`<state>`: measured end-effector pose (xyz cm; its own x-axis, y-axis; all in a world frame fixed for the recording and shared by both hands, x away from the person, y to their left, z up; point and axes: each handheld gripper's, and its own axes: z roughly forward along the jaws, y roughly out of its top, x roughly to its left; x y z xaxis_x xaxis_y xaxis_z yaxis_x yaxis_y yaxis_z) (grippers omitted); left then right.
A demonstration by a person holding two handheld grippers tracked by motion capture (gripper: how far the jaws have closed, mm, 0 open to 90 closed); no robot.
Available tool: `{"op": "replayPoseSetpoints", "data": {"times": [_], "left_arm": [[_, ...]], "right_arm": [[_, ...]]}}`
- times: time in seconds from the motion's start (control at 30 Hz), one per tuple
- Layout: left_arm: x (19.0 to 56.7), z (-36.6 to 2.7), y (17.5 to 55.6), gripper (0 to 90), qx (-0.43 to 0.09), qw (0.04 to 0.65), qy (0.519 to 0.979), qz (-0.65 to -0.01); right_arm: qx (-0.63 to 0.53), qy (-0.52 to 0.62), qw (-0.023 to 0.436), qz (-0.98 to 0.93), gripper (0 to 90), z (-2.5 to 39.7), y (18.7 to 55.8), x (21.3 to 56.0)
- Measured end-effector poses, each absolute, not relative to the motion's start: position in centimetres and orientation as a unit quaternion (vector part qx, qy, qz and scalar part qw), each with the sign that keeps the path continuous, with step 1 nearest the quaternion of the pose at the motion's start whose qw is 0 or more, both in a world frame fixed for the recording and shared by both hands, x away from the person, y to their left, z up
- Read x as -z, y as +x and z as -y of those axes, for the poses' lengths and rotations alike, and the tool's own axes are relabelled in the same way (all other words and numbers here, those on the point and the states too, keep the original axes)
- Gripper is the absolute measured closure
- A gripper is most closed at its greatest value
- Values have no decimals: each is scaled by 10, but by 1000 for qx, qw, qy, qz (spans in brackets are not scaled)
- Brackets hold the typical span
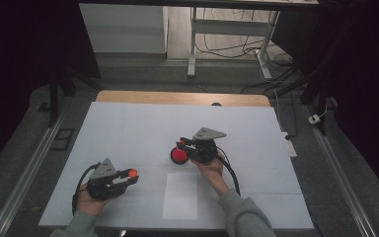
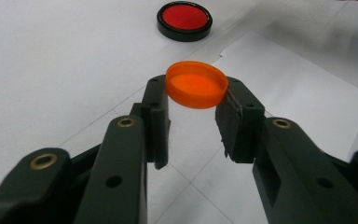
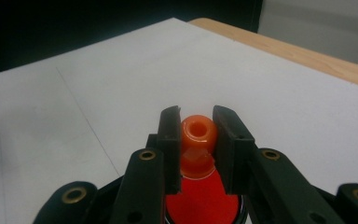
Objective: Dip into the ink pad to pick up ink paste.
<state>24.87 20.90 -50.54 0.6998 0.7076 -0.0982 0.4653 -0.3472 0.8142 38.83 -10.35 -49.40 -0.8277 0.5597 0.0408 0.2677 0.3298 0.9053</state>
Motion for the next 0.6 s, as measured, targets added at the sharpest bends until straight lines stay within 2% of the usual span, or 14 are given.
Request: {"op": "replayPoseSetpoints", "data": {"times": [0.6], "left_arm": [[508,-210,250,657,-133,439,811,-364]], "right_arm": [[-471,254,144,-833,726,95,403,514]]}}
